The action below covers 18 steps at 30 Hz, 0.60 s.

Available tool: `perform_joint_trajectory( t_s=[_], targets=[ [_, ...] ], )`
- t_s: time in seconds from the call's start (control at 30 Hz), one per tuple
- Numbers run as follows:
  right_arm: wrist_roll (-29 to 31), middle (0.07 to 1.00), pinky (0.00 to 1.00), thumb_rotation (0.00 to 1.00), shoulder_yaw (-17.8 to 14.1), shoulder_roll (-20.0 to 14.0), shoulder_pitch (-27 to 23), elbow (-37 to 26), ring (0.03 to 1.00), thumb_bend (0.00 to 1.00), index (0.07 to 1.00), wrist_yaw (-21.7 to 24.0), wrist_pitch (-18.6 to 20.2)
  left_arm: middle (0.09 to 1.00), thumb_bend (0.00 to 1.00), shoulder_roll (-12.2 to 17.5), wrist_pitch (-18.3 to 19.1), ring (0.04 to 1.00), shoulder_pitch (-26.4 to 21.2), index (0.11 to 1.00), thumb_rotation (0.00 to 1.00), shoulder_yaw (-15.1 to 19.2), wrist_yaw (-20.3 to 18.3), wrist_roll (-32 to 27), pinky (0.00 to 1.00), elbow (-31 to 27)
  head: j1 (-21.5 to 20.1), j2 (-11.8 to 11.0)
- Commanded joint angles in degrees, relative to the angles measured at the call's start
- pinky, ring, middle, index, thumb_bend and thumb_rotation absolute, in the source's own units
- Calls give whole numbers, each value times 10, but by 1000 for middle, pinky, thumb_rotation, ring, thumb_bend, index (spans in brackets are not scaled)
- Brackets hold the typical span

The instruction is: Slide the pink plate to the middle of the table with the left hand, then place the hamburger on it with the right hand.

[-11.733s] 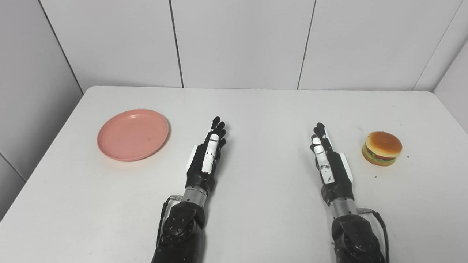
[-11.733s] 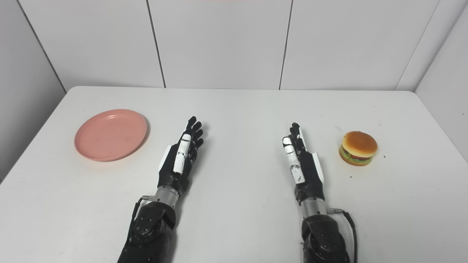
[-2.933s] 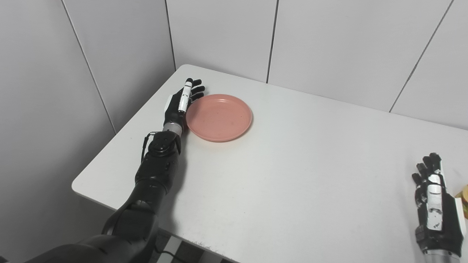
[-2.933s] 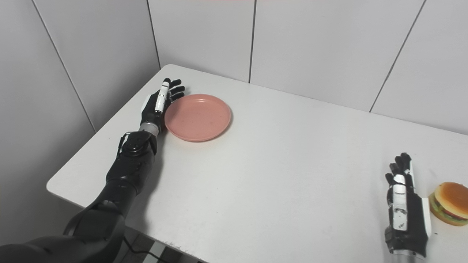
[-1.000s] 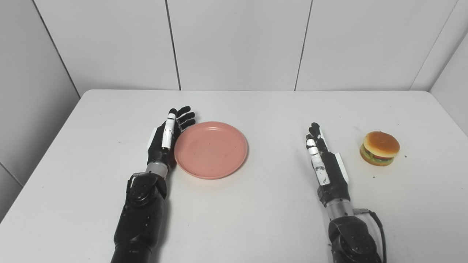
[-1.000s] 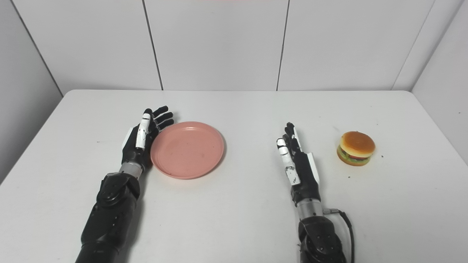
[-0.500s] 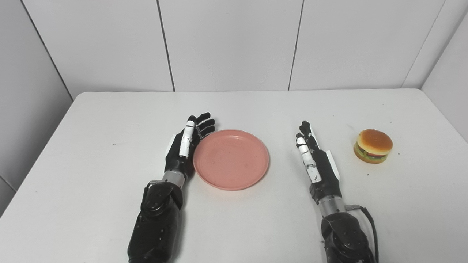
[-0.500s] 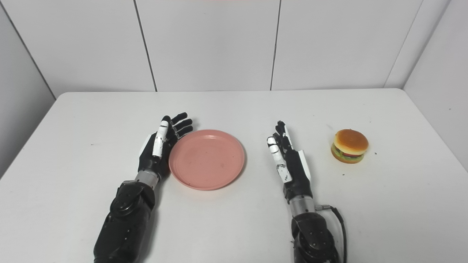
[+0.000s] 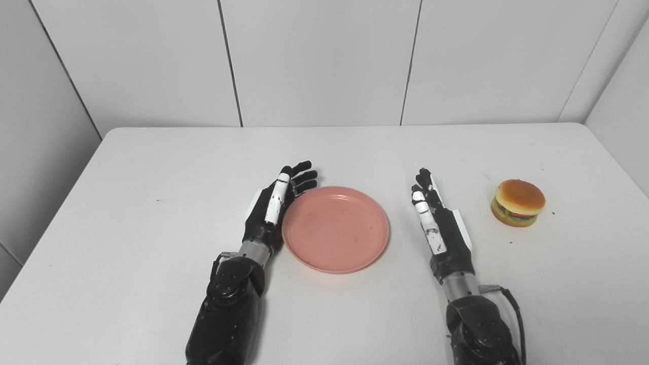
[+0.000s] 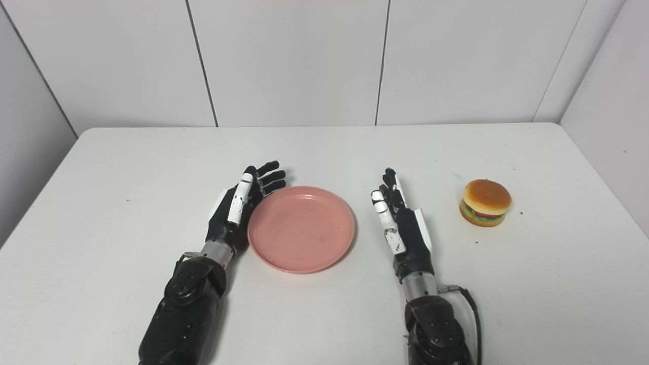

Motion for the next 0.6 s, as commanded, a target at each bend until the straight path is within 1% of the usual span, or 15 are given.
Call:
perform_joint_trajectory(
  t_s=[0.0,0.17,0.3,0.43,0.57],
  targets=[
    [-2,994,982,894,1,0,-9,-12,974,577,1000,-2,-6,797,442,-6,9,827,10,770,1000,-6,-10,2,825,10,1,1],
    [1,992,970,889,0,1,-9,-11,972,582,1000,0,-11,812,430,-8,10,836,16,785,1000,-11,-22,-4,840,5,-1,2],
    [4,994,977,894,0,-1,-8,-17,974,579,1000,3,0,806,436,-10,5,825,20,781,1000,-13,-21,2,828,4,-4,4],
    [2,993,978,894,-1,0,-9,-24,973,561,1000,-1,1,812,430,-11,13,828,22,790,1000,-16,-24,0,830,-3,-14,4],
    [-6,986,974,881,-7,0,-12,-30,967,612,992,-12,-1,810,438,-13,15,825,24,782,1000,-16,-22,-1,834,-6,-24,5]
  ],
)
